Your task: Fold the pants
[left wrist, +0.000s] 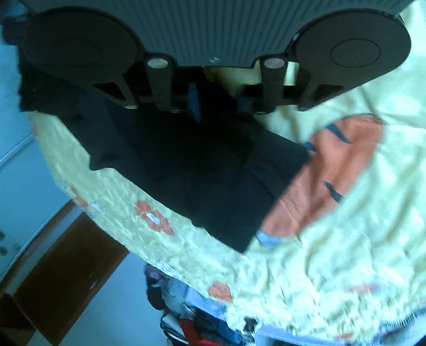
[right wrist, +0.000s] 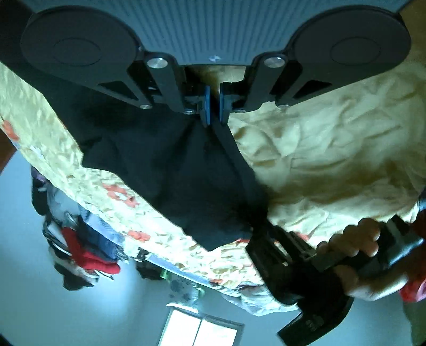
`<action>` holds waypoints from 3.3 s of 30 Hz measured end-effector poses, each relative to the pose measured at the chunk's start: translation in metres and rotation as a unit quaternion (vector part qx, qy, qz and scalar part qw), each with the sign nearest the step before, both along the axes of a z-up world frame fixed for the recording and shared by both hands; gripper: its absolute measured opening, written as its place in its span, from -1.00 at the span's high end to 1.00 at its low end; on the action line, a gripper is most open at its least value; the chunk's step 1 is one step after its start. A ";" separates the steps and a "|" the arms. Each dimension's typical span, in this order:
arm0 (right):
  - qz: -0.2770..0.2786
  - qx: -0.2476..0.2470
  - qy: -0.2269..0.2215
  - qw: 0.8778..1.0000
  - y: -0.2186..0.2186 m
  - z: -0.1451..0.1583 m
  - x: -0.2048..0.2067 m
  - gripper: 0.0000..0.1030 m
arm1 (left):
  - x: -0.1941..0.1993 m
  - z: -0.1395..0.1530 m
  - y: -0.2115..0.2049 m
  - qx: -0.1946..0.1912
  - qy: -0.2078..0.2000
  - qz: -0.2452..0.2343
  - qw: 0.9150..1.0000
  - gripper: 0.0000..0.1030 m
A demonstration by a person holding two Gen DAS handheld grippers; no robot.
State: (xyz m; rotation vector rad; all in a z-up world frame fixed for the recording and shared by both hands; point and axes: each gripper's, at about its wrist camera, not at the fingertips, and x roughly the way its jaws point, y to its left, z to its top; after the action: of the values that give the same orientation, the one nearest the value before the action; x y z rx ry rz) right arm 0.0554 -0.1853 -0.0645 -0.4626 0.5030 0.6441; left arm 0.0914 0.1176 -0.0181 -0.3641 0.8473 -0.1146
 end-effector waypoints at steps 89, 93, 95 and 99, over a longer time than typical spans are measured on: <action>-0.567 0.593 0.016 0.571 -0.423 -0.056 -0.011 0.92 | -0.042 -0.038 -0.304 0.106 -0.179 -0.423 0.882 -0.88; -0.532 0.599 -0.005 0.598 -0.426 -0.035 -0.020 0.92 | -0.037 -0.030 -0.306 0.095 -0.181 -0.431 0.879 -0.84; -0.509 0.604 -0.018 0.613 -0.430 -0.015 -0.022 0.92 | -0.034 -0.024 -0.311 0.095 -0.188 -0.436 0.875 -0.84; -0.466 0.619 -0.050 0.630 -0.441 0.026 -0.022 0.92 | -0.031 -0.018 -0.324 0.130 -0.218 -0.435 0.864 -0.84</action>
State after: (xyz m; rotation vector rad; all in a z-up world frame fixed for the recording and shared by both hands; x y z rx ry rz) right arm 0.0338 -0.6261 -0.0387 1.0697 0.0414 -0.1712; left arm 0.0601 -0.2063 -0.0362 0.3249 0.5072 -0.8858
